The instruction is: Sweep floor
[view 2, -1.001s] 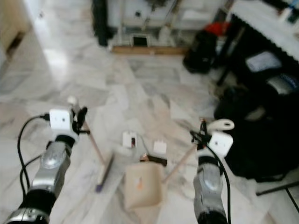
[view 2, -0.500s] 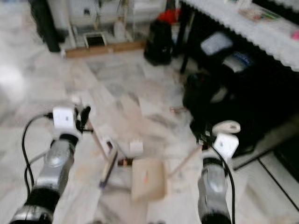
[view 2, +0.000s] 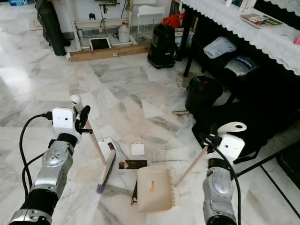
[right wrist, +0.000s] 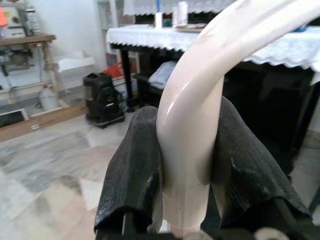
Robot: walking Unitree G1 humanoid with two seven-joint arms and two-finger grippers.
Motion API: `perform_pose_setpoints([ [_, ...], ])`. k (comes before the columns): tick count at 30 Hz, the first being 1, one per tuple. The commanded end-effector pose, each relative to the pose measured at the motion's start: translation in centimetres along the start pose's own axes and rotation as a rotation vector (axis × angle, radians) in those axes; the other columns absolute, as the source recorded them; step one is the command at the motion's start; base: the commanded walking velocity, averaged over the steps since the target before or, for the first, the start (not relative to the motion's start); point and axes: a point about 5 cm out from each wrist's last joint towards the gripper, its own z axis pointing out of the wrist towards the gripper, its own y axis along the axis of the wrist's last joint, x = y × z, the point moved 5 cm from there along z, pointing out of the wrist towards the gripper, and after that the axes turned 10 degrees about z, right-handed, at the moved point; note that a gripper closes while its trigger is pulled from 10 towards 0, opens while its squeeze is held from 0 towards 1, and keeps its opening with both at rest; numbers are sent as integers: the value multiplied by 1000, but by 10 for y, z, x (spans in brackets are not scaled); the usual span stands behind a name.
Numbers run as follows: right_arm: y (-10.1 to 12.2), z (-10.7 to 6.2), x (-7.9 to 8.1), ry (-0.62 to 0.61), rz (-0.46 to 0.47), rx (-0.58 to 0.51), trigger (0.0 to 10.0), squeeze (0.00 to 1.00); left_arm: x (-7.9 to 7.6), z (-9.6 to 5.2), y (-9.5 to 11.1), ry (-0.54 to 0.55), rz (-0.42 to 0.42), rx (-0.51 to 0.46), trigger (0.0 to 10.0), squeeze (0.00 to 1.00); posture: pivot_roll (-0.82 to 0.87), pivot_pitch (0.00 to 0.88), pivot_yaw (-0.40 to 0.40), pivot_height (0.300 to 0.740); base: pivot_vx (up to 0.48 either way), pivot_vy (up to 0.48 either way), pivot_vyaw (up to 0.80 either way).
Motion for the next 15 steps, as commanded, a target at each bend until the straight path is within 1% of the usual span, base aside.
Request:
perform_pose_setpoints([
  [1, 12, 0, -11, -25, -24, -41, 10000, 0, 4, 0, 13, -3, 13, -47, 10000, 0, 129, 101, -87, 740, 0, 0, 0],
  [5, 8, -6, -20, -42, -42, -25, 10000, 0, 10, -4, 13, -1, 59, -43, 10000, 0, 128, 103, -85, 740, 0, 0, 0],
  [8, 4, -9, -22, -50, -47, -8, 10000, 0, 14, -6, 13, 1, 82, -38, 10000, 0, 130, 106, -84, 740, 0, 0, 0],
  [9, 0, -11, -23, -54, -49, 4, 10000, 0, 17, -7, 11, 0, 110, -23, 10000, 0, 132, 106, -84, 740, 0, 0, 0],
  [11, -1, -11, -23, -57, -47, 10, 10000, 0, 17, -7, 10, -3, 116, -16, 10000, 0, 132, 108, -83, 740, 0, 0, 0],
  [13, -7, -14, -23, -60, -51, 28, 10000, 0, 17, -9, 5, -12, 144, 7, 10000, 0, 132, 109, -82, 740, 0, 0, 0],
  [15, -9, -16, -24, -64, -52, 36, 10000, 0, 17, -10, 2, -12, 147, 22, 10000, 0, 132, 111, -79, 740, 0, 0, 0],
])
